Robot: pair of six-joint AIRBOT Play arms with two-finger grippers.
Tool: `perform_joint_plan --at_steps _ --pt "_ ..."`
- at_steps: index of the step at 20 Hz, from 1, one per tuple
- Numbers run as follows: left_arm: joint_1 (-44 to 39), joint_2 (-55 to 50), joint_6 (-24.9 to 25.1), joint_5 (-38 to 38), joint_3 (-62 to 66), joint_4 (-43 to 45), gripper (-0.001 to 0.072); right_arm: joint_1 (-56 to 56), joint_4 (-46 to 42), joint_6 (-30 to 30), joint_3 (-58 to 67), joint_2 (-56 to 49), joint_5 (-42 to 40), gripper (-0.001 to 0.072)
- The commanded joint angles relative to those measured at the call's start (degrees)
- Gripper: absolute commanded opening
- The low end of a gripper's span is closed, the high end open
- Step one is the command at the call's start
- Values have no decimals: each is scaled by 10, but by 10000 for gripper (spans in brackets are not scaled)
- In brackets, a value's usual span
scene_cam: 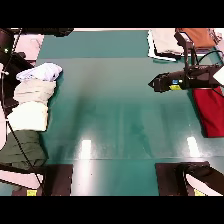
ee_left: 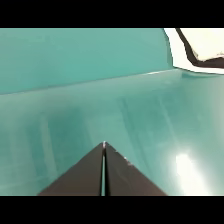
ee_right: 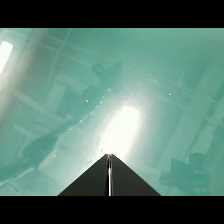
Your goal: Fold the shirts.
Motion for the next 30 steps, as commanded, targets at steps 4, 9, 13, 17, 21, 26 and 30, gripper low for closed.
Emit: perform_joint_plan --at_steps 4,9,13,17,21,26,30 --pt "0 0 0 9 0 0 24 1 1 0 1 0 0 18" --pt "0 0 0 9 0 0 24 1 1 0 1 0 0 18" --pt "0 0 0 9 0 0 25 0 0 0 1 0 0 18" --pt "0 0 3 19 1 6 24 0 0 0 1 0 -5 17" --pt "13 -12 -28 20 0 215 562 0 0 0 1 0 -10 18" --pt "96 -100 -66 -79 0 276 564 0 0 0 1 0 -10 18" --pt "135 -175 -69 -95 0 276 564 0 0 0 1 0 -10 18"
